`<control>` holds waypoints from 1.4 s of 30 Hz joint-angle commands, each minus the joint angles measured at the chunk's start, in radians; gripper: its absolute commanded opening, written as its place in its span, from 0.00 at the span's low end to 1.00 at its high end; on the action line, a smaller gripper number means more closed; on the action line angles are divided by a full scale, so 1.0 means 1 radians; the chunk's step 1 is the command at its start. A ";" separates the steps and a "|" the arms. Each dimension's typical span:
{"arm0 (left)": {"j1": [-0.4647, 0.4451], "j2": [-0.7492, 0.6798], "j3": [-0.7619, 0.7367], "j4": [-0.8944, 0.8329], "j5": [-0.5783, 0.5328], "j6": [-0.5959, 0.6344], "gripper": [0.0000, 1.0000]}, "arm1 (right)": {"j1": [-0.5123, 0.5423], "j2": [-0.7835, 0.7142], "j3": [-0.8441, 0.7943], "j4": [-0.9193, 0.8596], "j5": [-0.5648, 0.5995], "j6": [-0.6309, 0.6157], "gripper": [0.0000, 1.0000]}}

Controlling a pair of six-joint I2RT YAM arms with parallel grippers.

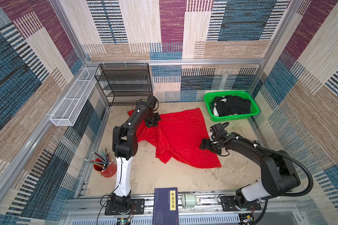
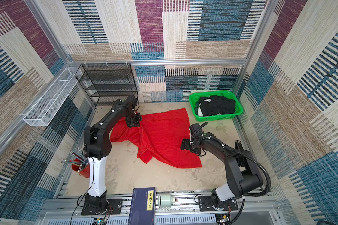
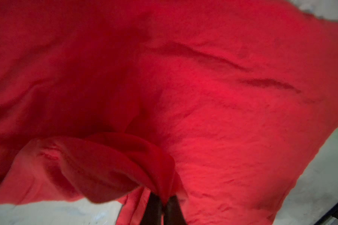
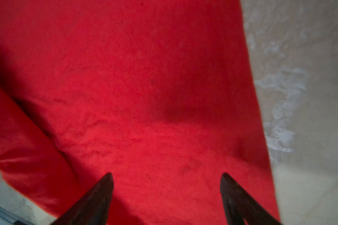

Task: Fold and stack the t-shirts

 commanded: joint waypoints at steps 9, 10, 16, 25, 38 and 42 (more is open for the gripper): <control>-0.007 -0.493 -0.714 0.286 -0.024 0.009 0.38 | -0.008 0.076 0.037 -0.041 0.035 0.008 0.86; -0.007 -0.544 -0.795 0.297 -0.015 -0.013 0.38 | -0.011 0.080 0.033 -0.042 0.037 0.004 0.86; -0.017 -0.622 -1.044 0.395 0.094 -0.069 0.37 | -0.023 0.085 0.012 -0.049 0.050 -0.019 0.86; -0.050 -0.511 -0.963 0.314 0.069 0.004 0.38 | -0.037 0.077 -0.019 -0.019 0.028 -0.020 0.87; -0.089 -0.413 -0.941 0.222 -0.039 0.006 0.29 | -0.056 0.095 -0.058 0.042 0.002 0.004 0.87; -0.092 -0.405 -0.957 0.209 -0.058 0.011 0.14 | -0.056 0.114 -0.060 0.051 0.000 0.009 0.87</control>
